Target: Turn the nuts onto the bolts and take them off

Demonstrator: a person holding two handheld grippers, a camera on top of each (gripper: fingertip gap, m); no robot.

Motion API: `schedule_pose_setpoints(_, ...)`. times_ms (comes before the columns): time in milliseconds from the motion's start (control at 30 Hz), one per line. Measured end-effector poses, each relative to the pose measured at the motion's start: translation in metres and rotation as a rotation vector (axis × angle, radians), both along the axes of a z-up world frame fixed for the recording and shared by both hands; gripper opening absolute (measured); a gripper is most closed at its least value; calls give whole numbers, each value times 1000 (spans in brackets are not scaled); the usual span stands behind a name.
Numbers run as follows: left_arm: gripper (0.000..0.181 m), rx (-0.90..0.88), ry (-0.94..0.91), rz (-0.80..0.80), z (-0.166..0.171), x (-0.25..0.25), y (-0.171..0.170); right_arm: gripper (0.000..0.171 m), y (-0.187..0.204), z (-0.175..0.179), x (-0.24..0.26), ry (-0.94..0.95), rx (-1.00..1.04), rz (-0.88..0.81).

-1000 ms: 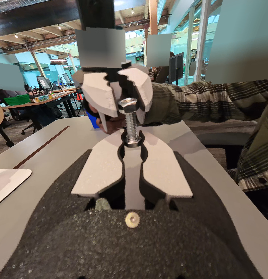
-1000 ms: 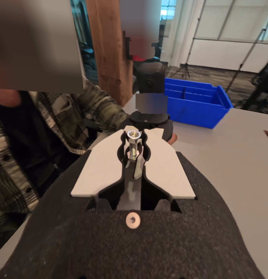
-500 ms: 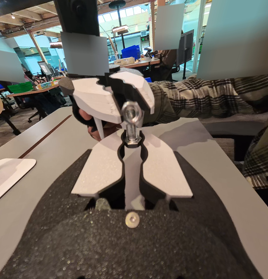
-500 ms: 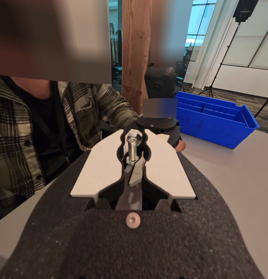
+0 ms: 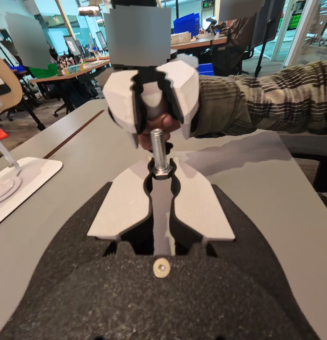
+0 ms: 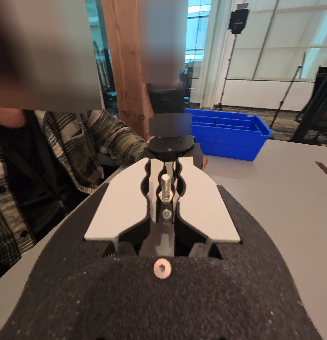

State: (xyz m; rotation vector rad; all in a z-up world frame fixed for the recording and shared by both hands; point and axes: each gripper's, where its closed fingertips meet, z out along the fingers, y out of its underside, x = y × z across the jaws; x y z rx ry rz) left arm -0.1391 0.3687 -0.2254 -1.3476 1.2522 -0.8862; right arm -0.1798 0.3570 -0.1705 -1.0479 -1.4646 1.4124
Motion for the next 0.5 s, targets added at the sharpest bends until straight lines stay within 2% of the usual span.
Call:
schedule_pose_setpoints(100, 16, -39, 18, 40, -10, -5, 14, 25, 16, -2, 11, 29, -35, -110)
schedule_pose_setpoints(233, 16, -105, -91, 95, -6, -16, 35, 29, 38, -9, 32, 84, -65, -311)
schedule_pose_setpoints(500, 16, -115, -163, 171, -10, -23, 61, 31, 36, -31, 41, 77, -30, -417)
